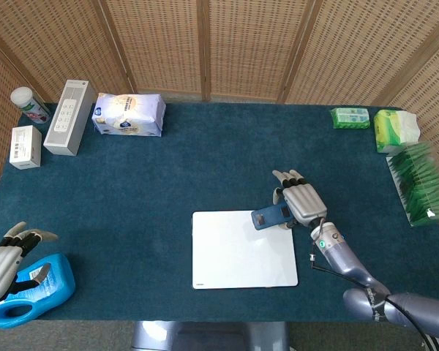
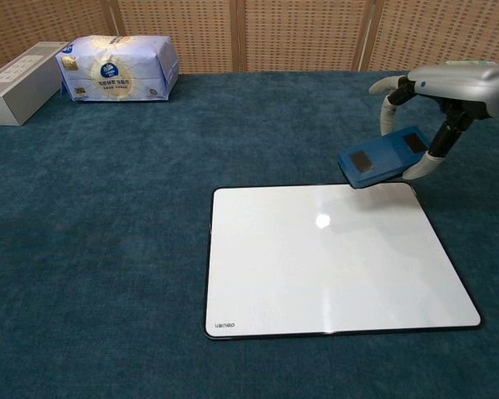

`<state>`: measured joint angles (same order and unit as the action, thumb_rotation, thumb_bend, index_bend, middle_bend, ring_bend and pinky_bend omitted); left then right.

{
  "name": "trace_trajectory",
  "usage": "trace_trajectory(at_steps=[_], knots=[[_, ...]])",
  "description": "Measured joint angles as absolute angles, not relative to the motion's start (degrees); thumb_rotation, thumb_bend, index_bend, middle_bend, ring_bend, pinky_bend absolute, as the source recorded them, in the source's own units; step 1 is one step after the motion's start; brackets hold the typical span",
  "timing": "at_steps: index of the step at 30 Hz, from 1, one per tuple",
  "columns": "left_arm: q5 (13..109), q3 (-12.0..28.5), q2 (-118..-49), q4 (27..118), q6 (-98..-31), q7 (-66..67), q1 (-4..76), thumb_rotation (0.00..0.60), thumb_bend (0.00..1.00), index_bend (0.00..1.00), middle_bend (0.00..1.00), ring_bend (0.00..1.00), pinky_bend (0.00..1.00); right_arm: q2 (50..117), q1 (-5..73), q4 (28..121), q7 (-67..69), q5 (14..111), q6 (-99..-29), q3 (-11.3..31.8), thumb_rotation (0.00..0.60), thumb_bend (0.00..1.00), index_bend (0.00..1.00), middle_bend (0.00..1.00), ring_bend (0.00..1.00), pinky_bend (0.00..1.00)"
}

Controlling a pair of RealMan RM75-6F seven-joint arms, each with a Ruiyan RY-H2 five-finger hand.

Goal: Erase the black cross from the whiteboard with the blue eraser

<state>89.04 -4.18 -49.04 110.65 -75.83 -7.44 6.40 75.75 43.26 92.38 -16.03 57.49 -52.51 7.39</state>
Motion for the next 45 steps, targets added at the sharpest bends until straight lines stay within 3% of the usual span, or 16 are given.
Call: trace_trajectory(at_steps=[37, 40, 45], knots=[[88.67, -4.67, -49.07, 110.21, -76.26, -7.96, 5.80, 0.600, 0.49, 0.26, 0.28, 0.20, 0.07, 76.85, 42.08, 86.33, -13.84, 55.89, -49.25, 7.98, 0.600, 0.03, 0.62, 0.05, 0.00, 0.00], [88.57, -4.66, -49.24, 109.97, -75.97, -8.12, 5.90, 0.600, 0.49, 0.26, 0.28, 0.20, 0.07, 76.87, 42.11, 85.99, -13.90, 55.50, -48.94, 8.00, 0.600, 0.03, 0.53, 0.03, 0.00, 0.00], [88.51, -4.42, -49.57, 109.64, -75.53, -8.30, 6.32, 0.600, 0.49, 0.26, 0.28, 0.20, 0.07, 76.40, 42.05, 85.43, -14.32, 54.29, -48.62, 8.06, 0.600, 0.03, 0.27, 0.00, 0.00, 0.00]])
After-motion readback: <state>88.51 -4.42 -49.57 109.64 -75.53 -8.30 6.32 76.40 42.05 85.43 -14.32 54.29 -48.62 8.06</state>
